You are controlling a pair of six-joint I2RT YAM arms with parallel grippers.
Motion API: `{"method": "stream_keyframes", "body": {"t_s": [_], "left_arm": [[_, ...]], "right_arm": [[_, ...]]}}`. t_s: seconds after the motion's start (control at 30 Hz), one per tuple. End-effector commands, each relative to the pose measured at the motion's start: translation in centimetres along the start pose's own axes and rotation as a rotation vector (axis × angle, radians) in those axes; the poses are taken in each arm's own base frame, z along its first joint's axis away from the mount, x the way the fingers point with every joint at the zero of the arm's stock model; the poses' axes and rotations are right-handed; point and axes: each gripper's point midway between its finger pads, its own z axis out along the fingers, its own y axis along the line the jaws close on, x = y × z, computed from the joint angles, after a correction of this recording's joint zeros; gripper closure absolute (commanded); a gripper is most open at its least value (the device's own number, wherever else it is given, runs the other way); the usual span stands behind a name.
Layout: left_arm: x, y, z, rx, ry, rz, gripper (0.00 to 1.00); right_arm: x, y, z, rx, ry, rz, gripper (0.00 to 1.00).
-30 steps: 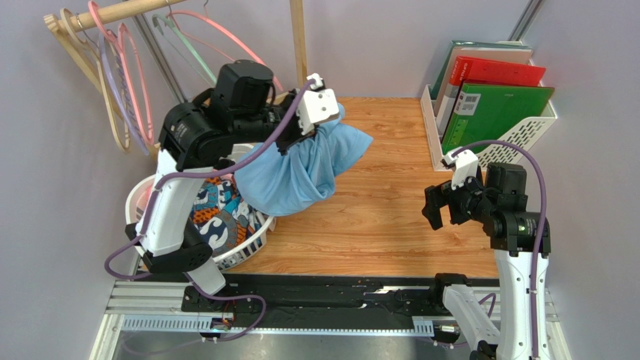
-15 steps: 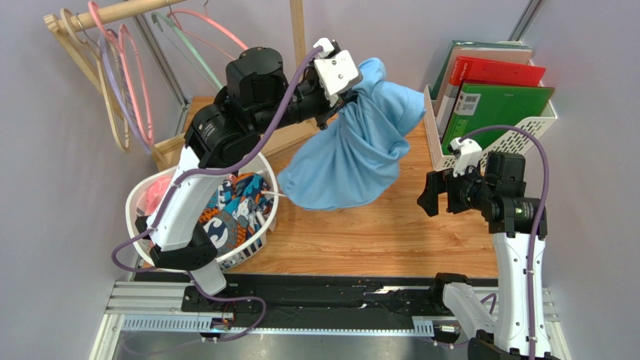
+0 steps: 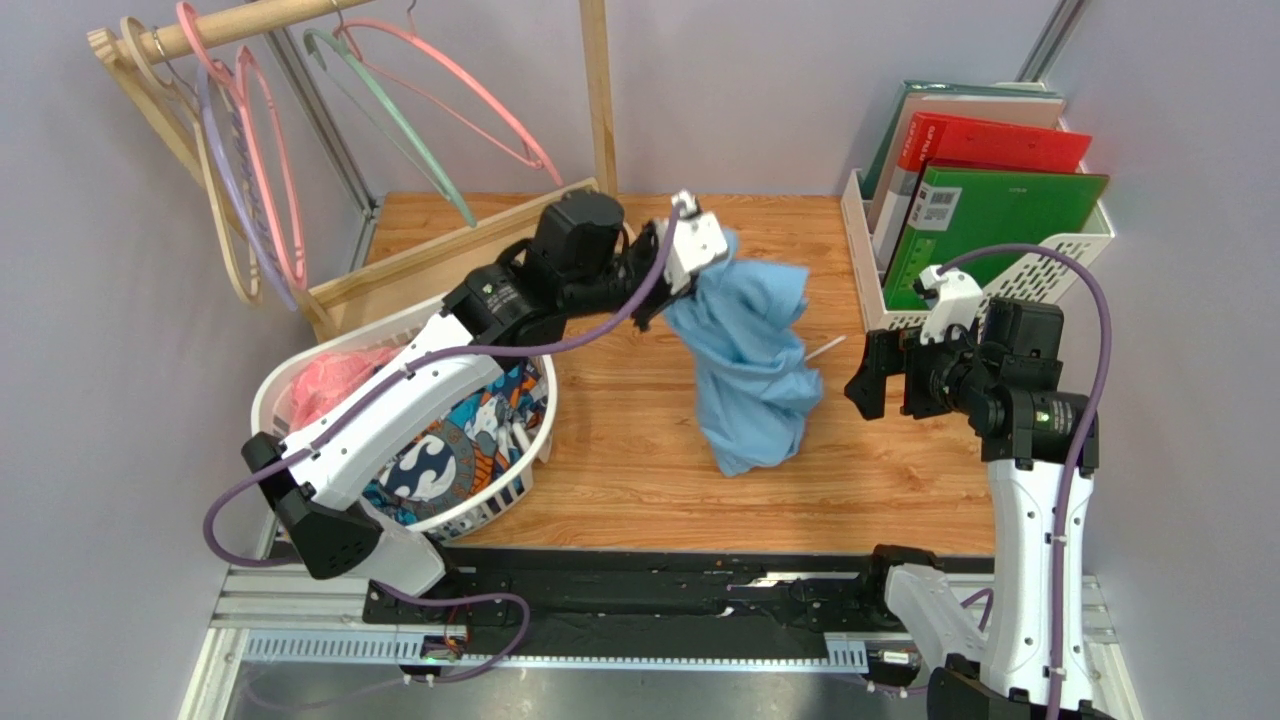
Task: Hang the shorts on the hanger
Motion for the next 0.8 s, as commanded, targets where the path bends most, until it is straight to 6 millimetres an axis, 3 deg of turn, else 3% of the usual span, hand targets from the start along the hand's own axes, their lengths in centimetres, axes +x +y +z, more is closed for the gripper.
{"method": "stream_keyframes", "body": {"t_s": [0.0, 0.03, 0.13, 0.27, 0.33, 0.37, 0.4, 0.43, 0.57, 0.7, 0.77], "left_arm": [[10.6, -4.1, -3.0, 0.222, 0.255, 0.173, 0.85], [14.9, -4.9, -3.5, 0.261, 0.365, 0.174, 0.82], [21.6, -4.2, -5.1, 0.253, 0.543, 0.131, 0.77], [24.8, -2.5, -4.8, 0.206, 0.671, 0.026, 0.76], [24.3, -1.4, -4.1, 0.158, 0.694, -0.028, 0.58], [24.8, -1.4, -4.1, 0.169, 0.720, -0.072, 0.40], [23.2, -2.0, -3.5, 0.214, 0.658, -0.125, 0.24], [22.4, -2.7, -3.5, 0.265, 0.621, -0.157, 0.18], [18.3, -5.9, -4.1, 0.420, 0.403, -0.118, 0.12], [20.2, -9.5, -4.4, 0.473, 0.455, 0.061, 0.15], [19.2, -10.1, -4.7, 0.476, 0.403, 0.030, 0.15]], "right_arm": [[-1.0, -0.9, -0.3, 0.042, -0.034, -0.040, 0.00], [-0.5, -1.1, 0.0, 0.044, -0.014, -0.036, 0.00], [0.7, -0.9, 0.7, 0.010, 0.032, -0.049, 0.00], [2.5, -0.2, 2.4, -0.086, 0.112, -0.048, 0.03], [3.0, 0.7, 2.9, -0.160, 0.131, -0.056, 0.06], [3.3, 1.0, 3.1, -0.185, 0.142, -0.055, 0.07], [3.6, 1.3, 3.5, -0.215, 0.158, -0.053, 0.08], [3.6, 1.6, 3.6, -0.244, 0.158, -0.064, 0.08], [3.9, 2.0, 5.0, -0.280, 0.172, -0.043, 0.09], [3.7, 3.7, 5.7, -0.402, 0.152, -0.041, 0.12], [3.7, 5.0, 6.2, -0.443, 0.143, -0.132, 0.15]]}}
